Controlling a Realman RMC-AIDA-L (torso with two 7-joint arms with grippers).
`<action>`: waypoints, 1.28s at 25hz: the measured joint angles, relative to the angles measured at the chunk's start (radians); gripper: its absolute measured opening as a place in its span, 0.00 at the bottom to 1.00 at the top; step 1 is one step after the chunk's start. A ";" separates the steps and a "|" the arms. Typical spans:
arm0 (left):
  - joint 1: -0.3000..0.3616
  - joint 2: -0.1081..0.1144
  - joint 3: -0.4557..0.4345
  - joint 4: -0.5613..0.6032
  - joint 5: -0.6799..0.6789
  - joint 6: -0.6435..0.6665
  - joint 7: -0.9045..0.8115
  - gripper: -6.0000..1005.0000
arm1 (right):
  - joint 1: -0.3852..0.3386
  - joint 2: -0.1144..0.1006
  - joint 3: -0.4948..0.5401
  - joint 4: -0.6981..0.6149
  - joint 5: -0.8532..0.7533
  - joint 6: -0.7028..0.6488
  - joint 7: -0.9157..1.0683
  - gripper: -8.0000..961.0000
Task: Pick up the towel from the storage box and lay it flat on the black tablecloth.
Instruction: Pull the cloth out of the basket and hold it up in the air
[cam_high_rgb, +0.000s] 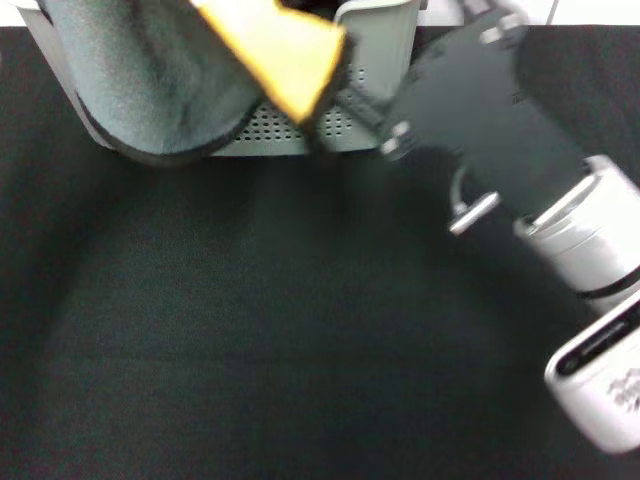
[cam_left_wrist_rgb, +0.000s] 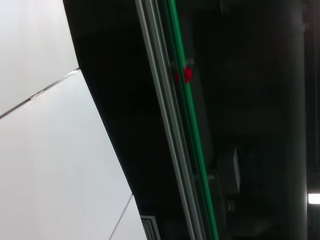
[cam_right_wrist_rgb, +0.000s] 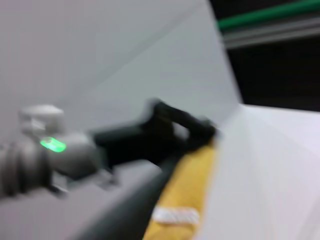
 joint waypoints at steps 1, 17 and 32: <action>0.000 0.000 0.000 0.000 0.000 0.000 0.000 0.03 | -0.001 0.000 0.005 0.014 0.029 -0.005 0.000 0.75; -0.045 -0.003 0.034 0.000 0.001 0.006 0.031 0.03 | 0.180 0.000 -0.114 0.116 0.184 -0.023 0.050 0.75; -0.022 -0.001 0.027 -0.014 -0.011 -0.002 0.055 0.03 | 0.013 0.001 -0.033 0.148 0.237 -0.317 0.102 0.74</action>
